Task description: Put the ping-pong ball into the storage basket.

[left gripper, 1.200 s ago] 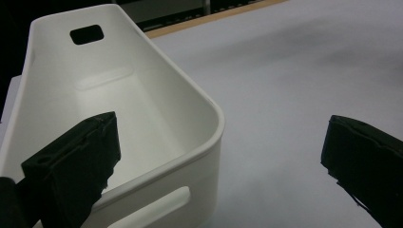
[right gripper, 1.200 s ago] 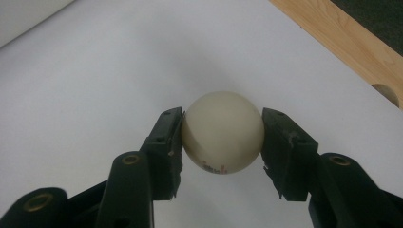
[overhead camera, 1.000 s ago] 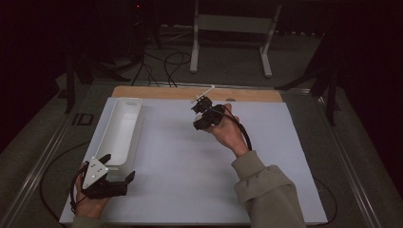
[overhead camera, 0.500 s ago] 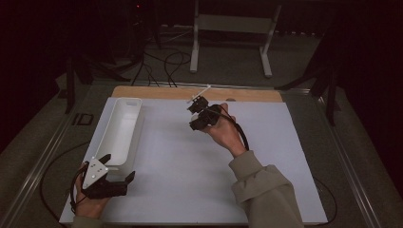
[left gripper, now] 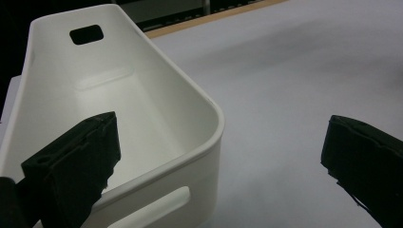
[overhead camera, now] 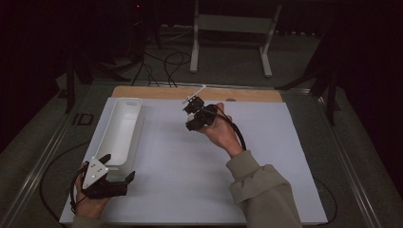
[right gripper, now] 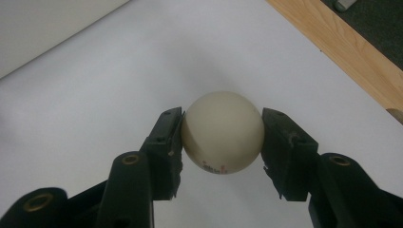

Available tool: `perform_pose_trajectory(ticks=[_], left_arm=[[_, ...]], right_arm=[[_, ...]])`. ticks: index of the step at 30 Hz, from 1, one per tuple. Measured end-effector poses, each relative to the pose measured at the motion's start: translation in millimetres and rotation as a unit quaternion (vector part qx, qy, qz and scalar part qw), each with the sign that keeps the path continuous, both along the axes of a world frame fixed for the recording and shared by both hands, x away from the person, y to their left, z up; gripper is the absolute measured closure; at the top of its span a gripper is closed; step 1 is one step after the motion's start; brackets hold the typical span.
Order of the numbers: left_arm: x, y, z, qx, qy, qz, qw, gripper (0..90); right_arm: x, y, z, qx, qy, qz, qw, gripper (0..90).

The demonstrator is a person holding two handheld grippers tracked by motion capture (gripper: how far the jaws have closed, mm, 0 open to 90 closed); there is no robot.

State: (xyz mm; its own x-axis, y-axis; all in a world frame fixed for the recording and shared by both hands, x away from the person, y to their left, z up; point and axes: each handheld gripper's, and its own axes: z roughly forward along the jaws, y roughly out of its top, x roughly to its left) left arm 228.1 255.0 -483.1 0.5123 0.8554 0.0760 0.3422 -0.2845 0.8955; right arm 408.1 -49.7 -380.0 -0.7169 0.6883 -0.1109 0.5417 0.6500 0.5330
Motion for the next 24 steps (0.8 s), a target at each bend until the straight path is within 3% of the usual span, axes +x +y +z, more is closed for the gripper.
perform_pose_trajectory(ticks=[24], left_arm=[[-0.1, -0.3, -0.2, -0.001, 0.0, 0.001, 1.0, 0.0]], right_arm=[[-4.1, 13.1, 5.1, -0.002, -0.007, 0.016, 0.9998, 50.9]])
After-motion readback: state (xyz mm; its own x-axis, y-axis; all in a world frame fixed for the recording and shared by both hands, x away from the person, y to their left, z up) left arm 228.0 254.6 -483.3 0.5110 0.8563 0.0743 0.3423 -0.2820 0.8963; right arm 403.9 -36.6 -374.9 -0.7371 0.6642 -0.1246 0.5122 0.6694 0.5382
